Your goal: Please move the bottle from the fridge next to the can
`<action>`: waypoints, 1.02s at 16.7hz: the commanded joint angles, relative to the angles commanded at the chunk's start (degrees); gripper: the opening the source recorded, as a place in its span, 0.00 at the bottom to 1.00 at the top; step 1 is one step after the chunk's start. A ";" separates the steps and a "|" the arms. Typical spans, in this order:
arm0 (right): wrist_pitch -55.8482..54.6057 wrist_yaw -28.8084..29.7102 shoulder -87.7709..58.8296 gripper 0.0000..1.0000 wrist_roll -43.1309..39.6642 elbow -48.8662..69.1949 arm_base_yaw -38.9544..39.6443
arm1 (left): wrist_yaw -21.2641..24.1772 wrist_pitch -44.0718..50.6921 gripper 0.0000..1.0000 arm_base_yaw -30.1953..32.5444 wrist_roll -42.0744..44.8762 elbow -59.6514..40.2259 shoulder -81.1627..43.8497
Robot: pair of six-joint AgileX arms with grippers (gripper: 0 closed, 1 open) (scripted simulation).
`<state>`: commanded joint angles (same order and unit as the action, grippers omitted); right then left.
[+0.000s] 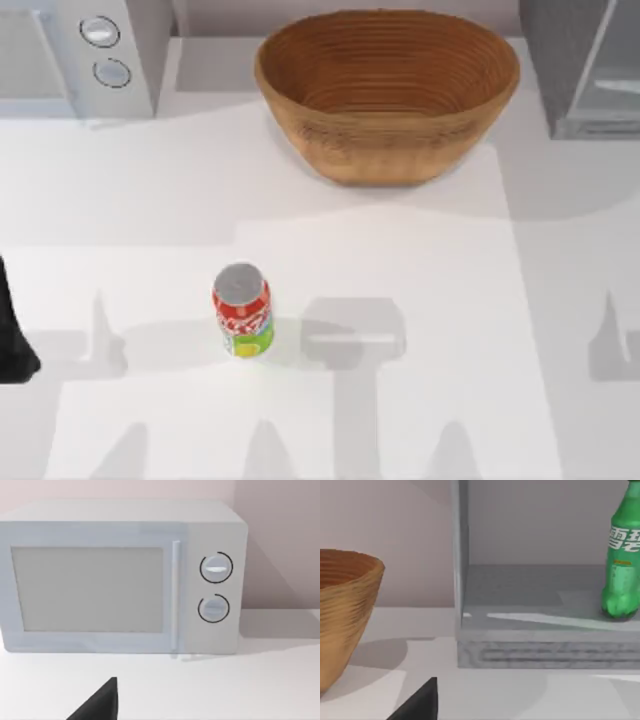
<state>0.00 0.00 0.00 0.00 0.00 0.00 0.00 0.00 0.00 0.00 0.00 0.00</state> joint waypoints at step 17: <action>-33.19 17.14 -62.91 1.00 0.03 32.43 -1.83 | 0.00 0.00 1.00 0.00 0.00 0.00 0.00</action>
<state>-33.19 17.14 -62.91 0.03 32.43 -1.83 0.00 0.00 0.00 0.00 0.00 0.00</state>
